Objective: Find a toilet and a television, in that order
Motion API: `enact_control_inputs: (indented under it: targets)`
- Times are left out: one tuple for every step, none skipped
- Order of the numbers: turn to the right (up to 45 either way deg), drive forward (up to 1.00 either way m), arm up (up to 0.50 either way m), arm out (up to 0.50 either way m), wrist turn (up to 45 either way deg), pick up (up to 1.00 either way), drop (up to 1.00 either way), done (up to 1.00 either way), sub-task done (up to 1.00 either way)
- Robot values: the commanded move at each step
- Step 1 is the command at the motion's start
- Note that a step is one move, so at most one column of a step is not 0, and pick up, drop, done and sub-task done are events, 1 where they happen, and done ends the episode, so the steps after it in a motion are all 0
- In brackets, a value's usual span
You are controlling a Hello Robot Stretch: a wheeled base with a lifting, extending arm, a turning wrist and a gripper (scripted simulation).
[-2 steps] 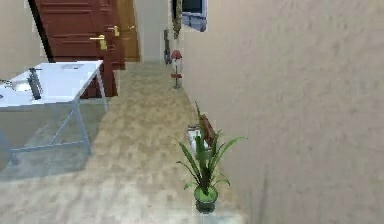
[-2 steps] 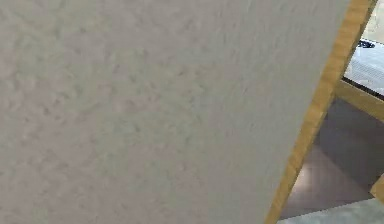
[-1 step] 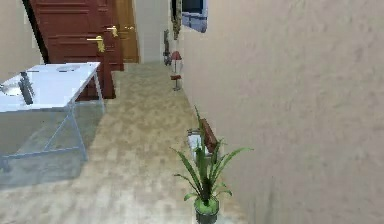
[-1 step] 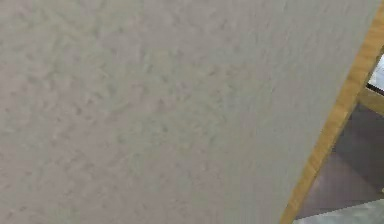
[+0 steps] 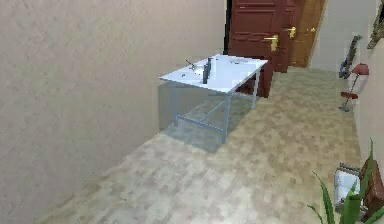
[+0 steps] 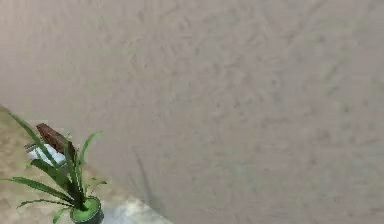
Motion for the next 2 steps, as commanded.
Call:
enact_control_inputs:
  targets:
    - [0.0,0.5,0.0,0.0,0.0,0.0,0.0,0.0,0.0]
    - [33.0,0.0,0.0,0.0,0.0,0.0,0.0,0.0,0.0]
